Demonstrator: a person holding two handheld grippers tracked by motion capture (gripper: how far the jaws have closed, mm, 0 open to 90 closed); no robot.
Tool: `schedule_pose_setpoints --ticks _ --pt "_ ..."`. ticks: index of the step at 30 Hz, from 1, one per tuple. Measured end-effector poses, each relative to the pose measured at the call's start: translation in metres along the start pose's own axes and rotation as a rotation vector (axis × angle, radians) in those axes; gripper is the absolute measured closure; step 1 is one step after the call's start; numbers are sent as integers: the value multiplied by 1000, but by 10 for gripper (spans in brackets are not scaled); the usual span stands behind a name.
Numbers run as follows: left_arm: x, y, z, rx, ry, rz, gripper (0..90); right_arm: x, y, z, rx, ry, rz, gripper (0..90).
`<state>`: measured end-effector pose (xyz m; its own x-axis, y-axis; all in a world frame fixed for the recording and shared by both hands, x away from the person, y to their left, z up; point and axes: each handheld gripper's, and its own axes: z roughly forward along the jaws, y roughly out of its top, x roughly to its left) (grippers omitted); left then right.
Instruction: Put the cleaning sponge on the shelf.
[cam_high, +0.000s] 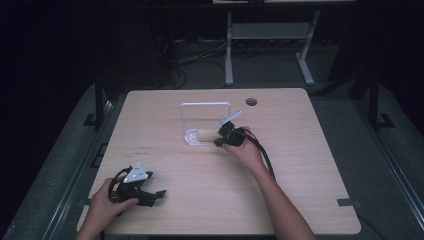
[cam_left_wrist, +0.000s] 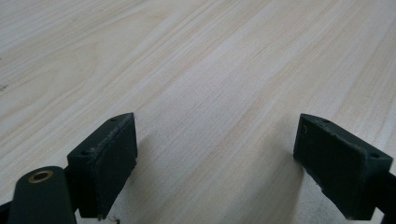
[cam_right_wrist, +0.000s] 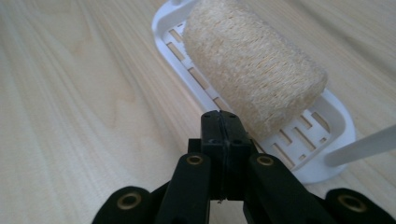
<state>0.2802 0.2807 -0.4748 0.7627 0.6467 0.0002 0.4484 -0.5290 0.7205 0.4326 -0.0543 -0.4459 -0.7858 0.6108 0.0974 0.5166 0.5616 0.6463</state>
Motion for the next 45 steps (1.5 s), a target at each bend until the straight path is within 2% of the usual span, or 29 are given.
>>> schedule_pose_setpoints --ticks 6,12,23,30,38,45 --pt "0 0 0 -1 0 -1 130 5 -6 -10 -14 1 -19 816" --pt "0 0 0 0 0 0 131 7 -15 -23 -33 -20 -33 688" --pt "0 0 0 -1 0 -1 131 11 -33 -44 -68 -56 -16 437" --pt "0 0 0 -1 0 -1 130 12 -51 -58 -94 -86 -8 293" --pt "0 0 0 0 0 1 130 15 -75 -78 -135 -108 9 190" --pt "0 0 0 0 0 2 131 18 -96 -94 -162 -125 28 169"
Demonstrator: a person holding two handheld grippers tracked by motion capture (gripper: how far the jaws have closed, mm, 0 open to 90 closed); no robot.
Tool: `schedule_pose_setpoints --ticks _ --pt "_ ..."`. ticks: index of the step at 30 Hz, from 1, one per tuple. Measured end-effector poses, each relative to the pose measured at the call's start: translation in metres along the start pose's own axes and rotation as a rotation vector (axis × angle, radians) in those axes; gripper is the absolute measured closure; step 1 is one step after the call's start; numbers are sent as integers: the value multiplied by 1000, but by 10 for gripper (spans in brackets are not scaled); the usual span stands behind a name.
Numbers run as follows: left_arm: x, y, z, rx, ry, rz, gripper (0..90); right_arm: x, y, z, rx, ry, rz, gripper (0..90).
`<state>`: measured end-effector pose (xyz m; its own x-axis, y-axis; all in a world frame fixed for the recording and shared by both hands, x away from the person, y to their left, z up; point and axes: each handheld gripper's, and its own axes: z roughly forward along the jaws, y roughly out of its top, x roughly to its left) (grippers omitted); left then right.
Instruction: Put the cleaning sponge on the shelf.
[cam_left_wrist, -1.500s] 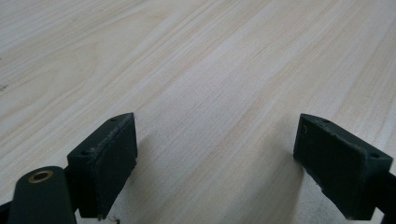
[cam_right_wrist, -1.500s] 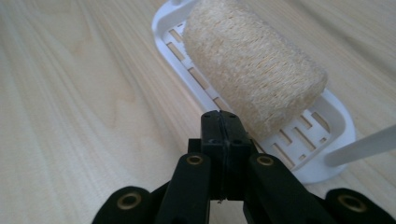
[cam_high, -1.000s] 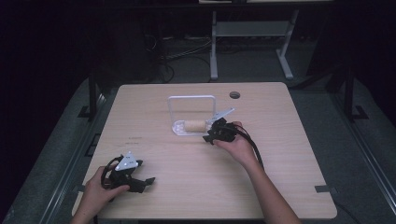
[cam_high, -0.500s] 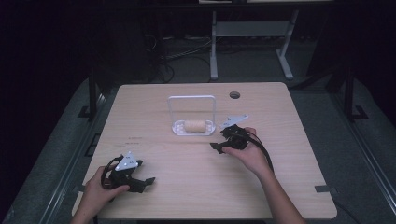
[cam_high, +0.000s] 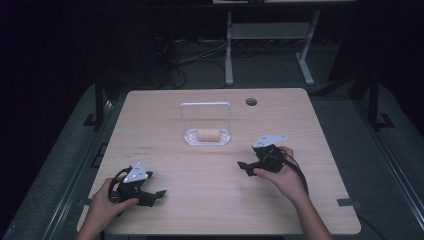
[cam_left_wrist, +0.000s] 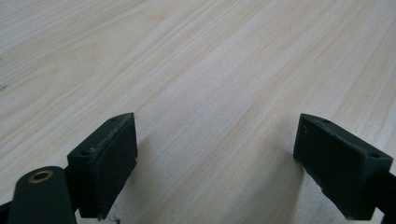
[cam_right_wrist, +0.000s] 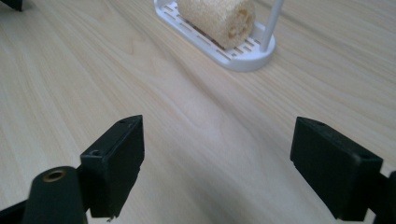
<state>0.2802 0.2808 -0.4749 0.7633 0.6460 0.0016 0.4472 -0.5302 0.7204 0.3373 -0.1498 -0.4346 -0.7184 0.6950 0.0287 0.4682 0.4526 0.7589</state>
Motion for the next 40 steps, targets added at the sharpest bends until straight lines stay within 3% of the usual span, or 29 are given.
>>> schedule_pose_setpoints --ticks 10,22,28,33,40 --pt "0 0 0 0 0 0 131 2 -29 -21 6 -33 14 144" --pt "0 0 0 0 0 0 130 4 -73 -41 8 -53 75 144" --pt "0 0 0 0 0 1 130 4 -84 -40 24 -62 89 144" --pt "0 0 0 -1 0 -1 130 7 -89 -33 66 -78 73 136" --pt "0 0 0 0 1 0 130 8 -90 -33 50 -77 80 136"
